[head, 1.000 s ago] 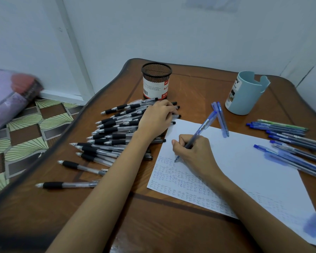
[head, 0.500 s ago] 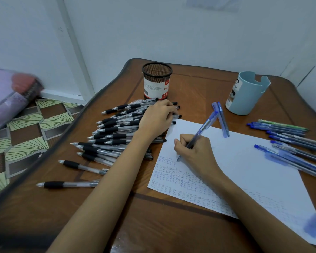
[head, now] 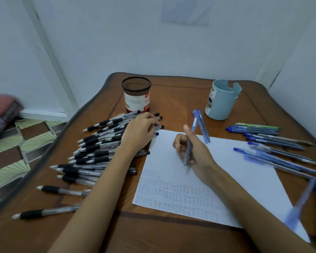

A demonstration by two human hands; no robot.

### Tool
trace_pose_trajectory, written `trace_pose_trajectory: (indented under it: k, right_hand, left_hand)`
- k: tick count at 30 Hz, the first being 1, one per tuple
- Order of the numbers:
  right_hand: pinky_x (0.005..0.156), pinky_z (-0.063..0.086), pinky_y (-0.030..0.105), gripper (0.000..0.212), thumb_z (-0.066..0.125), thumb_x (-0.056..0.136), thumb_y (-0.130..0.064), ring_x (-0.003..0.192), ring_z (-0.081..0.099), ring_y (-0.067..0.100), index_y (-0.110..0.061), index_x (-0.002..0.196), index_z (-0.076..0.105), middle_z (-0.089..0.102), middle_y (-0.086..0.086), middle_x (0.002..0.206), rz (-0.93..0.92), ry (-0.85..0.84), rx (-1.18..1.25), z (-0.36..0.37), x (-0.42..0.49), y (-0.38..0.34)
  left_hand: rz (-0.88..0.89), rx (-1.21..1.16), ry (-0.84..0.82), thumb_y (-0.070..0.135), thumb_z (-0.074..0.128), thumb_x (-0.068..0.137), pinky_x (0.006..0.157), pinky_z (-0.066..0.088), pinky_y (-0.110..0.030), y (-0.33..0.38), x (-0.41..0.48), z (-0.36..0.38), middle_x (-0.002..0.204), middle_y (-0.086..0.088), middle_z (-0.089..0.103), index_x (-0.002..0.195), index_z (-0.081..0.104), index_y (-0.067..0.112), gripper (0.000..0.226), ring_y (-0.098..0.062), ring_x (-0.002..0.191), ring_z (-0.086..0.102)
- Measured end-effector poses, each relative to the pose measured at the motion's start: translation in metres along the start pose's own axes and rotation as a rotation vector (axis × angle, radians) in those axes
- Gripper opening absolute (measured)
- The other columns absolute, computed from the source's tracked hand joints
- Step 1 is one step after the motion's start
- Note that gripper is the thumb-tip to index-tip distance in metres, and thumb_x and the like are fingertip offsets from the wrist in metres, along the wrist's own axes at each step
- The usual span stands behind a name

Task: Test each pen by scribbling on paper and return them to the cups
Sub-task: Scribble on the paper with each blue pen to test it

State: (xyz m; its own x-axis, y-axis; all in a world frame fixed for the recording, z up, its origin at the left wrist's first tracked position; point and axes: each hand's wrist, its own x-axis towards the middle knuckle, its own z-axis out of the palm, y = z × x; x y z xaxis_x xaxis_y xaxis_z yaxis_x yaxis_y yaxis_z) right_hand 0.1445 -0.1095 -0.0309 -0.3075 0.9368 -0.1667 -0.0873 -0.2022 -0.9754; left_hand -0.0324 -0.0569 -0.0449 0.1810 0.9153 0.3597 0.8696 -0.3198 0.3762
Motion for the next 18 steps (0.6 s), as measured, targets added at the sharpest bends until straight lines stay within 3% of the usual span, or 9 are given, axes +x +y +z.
trace_pose_trajectory:
  k: [3, 5, 7, 10, 18]
  right_hand:
    - [0.034, 0.022, 0.014, 0.015, 0.044, 0.098, -0.019, 0.037, 0.032, 0.003, -0.018, 0.108, 0.055, 0.045, -0.004, 0.049, 0.001, -0.012, 0.188, -0.012, 0.002, -0.002]
    - [0.034, 0.026, 0.014, 0.029, 0.048, 0.097, -0.018, 0.037, 0.035, 0.003, -0.021, 0.125, 0.047, 0.049, -0.003, 0.052, 0.003, 0.003, 0.224, -0.019, 0.003, -0.003]
    - [0.031, 0.026, 0.014, 0.027, 0.046, 0.097, -0.031, 0.033, 0.033, 0.003, -0.021, 0.122, 0.050, 0.052, -0.002, 0.054, -0.005, -0.002, 0.259, -0.023, 0.004, -0.005]
    - [0.028, 0.022, 0.013, 0.038, 0.031, 0.099, -0.045, 0.028, 0.029, 0.004, -0.016, 0.102, 0.056, 0.052, 0.000, 0.048, 0.006, -0.001, 0.376, -0.025, 0.004, -0.008]
    - [0.027, 0.021, 0.013, 0.045, 0.024, 0.101, -0.040, 0.027, 0.025, 0.002, -0.012, 0.084, 0.054, 0.033, -0.005, 0.035, -0.064, 0.020, 0.476, -0.032, 0.011, -0.005]
  left_hand:
    - [0.009, 0.002, 0.010, 0.009, 0.047, 0.095, 0.085, 0.048, -0.034, 0.000, 0.000, 0.000, 0.121, 0.001, 0.058, 0.108, 0.070, 0.014, 0.027, -0.017, 0.111, 0.052]
    - [0.015, 0.004, 0.004, 0.009, 0.047, 0.095, 0.085, 0.048, -0.033, 0.000, 0.000, 0.000, 0.121, 0.001, 0.058, 0.109, 0.070, 0.015, 0.027, -0.017, 0.111, 0.052]
    - [0.014, 0.014, 0.001, 0.008, 0.048, 0.095, 0.084, 0.046, -0.031, 0.000, 0.000, 0.000, 0.121, 0.001, 0.058, 0.109, 0.069, 0.014, 0.027, -0.018, 0.111, 0.052]
    - [0.019, 0.020, 0.001, 0.008, 0.048, 0.094, 0.083, 0.046, -0.032, 0.000, 0.001, 0.000, 0.121, 0.001, 0.058, 0.108, 0.069, 0.014, 0.026, -0.018, 0.110, 0.052]
    - [0.024, 0.011, -0.005, 0.006, 0.049, 0.093, 0.088, 0.045, -0.034, -0.001, 0.001, 0.000, 0.121, -0.001, 0.059, 0.109, 0.069, 0.013, 0.026, -0.020, 0.112, 0.052]
